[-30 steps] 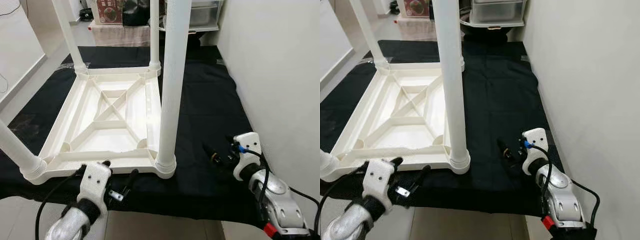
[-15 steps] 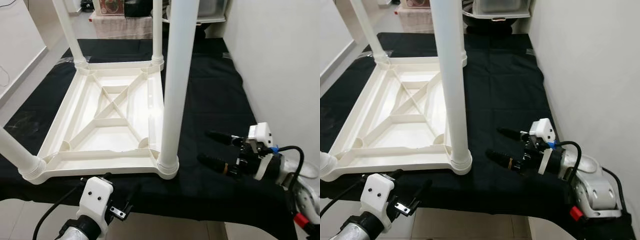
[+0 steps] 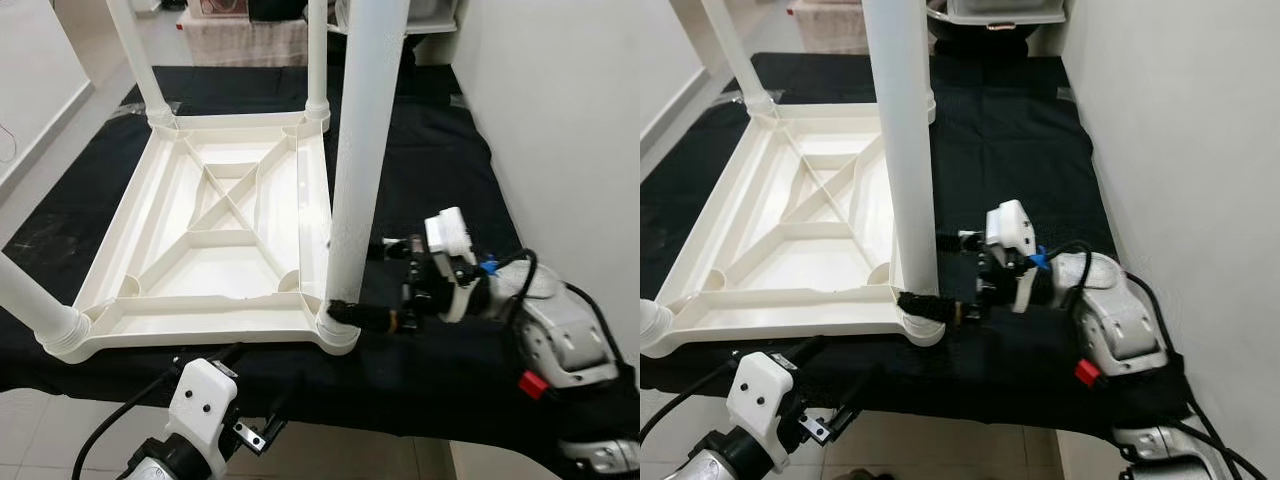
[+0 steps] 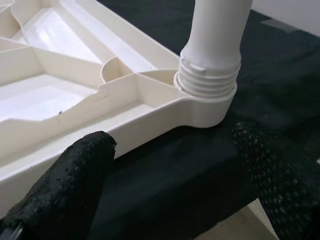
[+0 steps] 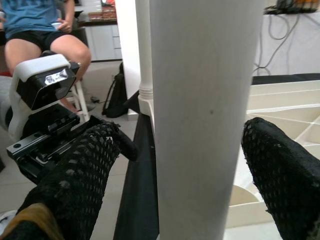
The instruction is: Building children table
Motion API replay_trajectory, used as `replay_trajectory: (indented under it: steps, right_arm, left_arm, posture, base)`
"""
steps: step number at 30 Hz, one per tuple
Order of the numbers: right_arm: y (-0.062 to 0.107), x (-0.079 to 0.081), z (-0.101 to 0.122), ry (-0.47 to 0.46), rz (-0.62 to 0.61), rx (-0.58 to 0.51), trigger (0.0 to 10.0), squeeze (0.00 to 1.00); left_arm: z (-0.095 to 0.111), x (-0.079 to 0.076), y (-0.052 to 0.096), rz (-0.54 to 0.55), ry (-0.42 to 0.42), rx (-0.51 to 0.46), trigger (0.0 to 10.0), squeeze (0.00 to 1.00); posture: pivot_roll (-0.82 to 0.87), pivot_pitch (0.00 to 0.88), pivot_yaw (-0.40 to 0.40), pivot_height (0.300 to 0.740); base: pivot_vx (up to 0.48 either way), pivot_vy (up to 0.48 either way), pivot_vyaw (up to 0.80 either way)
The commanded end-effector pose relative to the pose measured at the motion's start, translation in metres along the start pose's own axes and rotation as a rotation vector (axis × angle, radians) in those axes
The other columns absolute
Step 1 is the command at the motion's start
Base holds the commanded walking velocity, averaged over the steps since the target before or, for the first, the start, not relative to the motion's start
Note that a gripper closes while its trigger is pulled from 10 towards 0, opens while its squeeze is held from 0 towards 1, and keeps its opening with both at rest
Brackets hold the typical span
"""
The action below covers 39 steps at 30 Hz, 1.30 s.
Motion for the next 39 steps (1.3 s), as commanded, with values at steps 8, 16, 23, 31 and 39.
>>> replay_trajectory:
  steps: [8, 16, 23, 31, 39]
  right_arm:
    - [-0.011, 0.017, -0.012, -0.02, 0.146, 0.046, 4.1, 0.0]
    - [-0.02, 0.017, -0.024, -0.022, 0.09, 0.059, 0.0, 0.0]
    - [-0.008, 0.012, -0.047, -0.062, -0.128, 0.156, 0.0, 0.0]
    - [0.092, -0.022, -0.096, -0.195, -1.208, 0.444, 0.0, 0.0]
    - [0.131, -0.021, -0.101, -0.202, -1.381, 0.564, 0.0, 0.0]
  left_arm:
    - [-0.001, -0.006, 0.006, -0.022, 0.01, 0.003, 10.0, 0.0]
    - [-0.001, -0.009, 0.007, -0.035, 0.018, 0.001, 10.0, 0.0]
    - [-0.001, -0.01, 0.005, -0.046, 0.02, -0.001, 10.0, 0.0]
    - [-0.001, -0.007, 0.004, -0.045, 0.02, -0.004, 10.0, 0.0]
    - [-0.003, -0.01, -0.001, -0.08, 0.018, -0.001, 10.0, 0.0]
  posture:
    - [0.06, 0.223, -0.019, 0.74]
    - [0.06, 0.229, -0.017, 0.74]
    - [0.06, 0.231, -0.024, 0.74]
    - [0.03, 0.233, -0.022, 0.74]
    - [0.02, 0.205, -0.022, 0.74]
  base:
    - [0.0, 0.0, 0.0]
    - [0.0, 0.0, 0.0]
    - [0.0, 0.0, 0.0]
    - [0.0, 0.0, 0.0]
    - [0.0, 0.0, 0.0]
Point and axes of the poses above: a point about 5 cm out from each wrist's last joint towards the gripper, its own y axis pointing back from the gripper into the wrist, its own z axis along the axis of the wrist's last joint, x = y × z, the point moved 6 cm from there along -y, pointing out of the wrist towards the gripper, and after that the axes turned 6 degrees about y, right-handed, at the moved point
